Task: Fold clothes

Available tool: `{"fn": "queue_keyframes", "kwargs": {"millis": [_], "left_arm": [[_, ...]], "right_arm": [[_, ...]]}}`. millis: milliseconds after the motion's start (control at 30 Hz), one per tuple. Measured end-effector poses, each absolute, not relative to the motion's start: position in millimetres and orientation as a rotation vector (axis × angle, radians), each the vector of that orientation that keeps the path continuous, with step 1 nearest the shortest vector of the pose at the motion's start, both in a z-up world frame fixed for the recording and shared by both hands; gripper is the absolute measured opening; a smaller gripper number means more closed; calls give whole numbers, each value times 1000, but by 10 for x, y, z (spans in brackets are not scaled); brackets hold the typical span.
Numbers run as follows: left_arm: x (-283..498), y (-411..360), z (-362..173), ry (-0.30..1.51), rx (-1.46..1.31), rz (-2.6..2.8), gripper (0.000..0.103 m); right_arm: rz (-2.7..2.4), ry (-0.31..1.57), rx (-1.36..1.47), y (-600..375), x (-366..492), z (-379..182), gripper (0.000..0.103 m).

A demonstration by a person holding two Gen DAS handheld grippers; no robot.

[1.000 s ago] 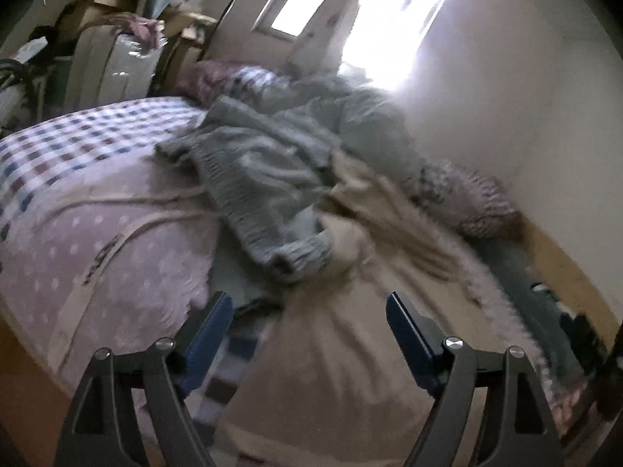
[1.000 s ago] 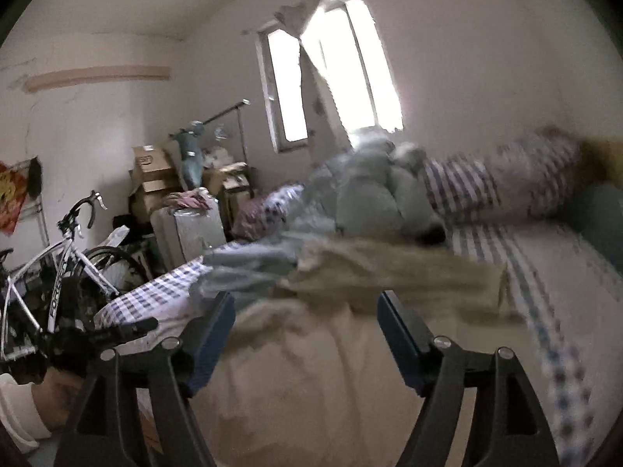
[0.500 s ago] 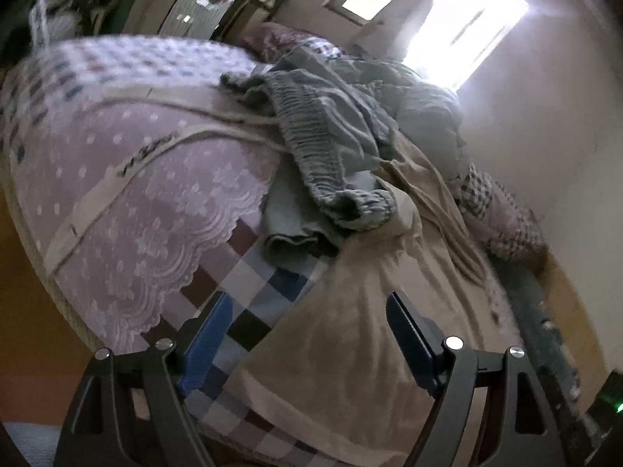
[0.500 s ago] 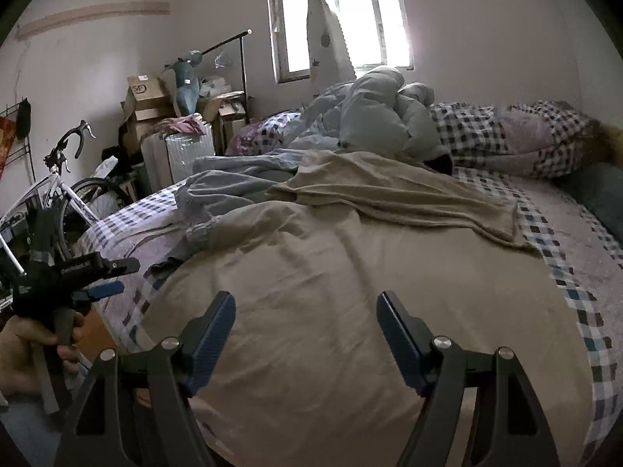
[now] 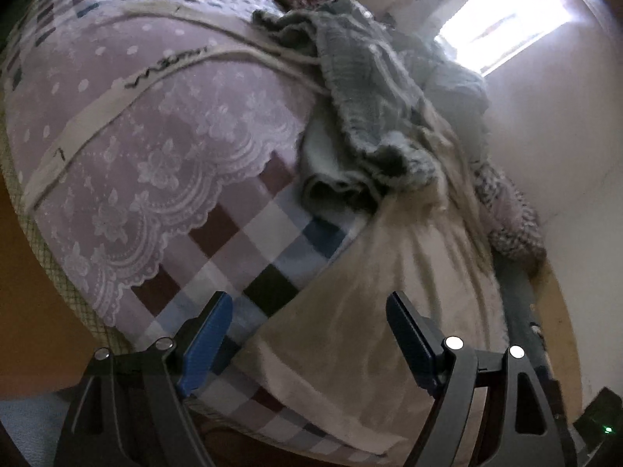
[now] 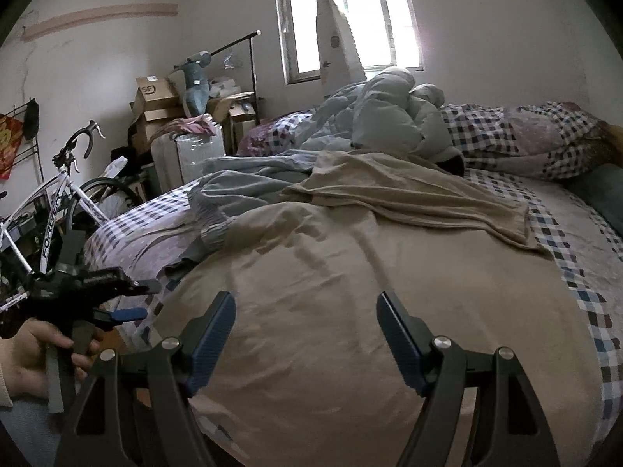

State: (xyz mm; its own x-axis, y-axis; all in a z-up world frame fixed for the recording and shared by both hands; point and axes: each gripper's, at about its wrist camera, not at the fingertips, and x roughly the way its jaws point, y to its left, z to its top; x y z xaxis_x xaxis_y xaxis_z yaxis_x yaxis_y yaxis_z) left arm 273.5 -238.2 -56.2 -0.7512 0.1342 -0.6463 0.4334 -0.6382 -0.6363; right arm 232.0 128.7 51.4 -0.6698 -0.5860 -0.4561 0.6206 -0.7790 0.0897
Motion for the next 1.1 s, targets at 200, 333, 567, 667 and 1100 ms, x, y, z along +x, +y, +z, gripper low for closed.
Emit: {"fn": "queue_keyframes", "kwargs": {"millis": [200,333,567,667,1100], "left_arm": [[2694,-2376,-668,1268,999,-2462,85],[2711,-2347,-701,1403,1049,-2459,85],[2739,-2257,-632,1532,1075,-2511,85],[2754,-2276,-596,1580,1044,-2512,85],[2880,-2408,-536,1654,996,-2503,58]], "right_arm": [[-2346,56,665,1233,2301,446,79],[-2335,81,675,1184,2310,401,79],[-2299,198,648,976,2437,328,79],[-2265,364,593,753,2641,241,79],[-2043,759,438,-117,3302,-282,79]]}}
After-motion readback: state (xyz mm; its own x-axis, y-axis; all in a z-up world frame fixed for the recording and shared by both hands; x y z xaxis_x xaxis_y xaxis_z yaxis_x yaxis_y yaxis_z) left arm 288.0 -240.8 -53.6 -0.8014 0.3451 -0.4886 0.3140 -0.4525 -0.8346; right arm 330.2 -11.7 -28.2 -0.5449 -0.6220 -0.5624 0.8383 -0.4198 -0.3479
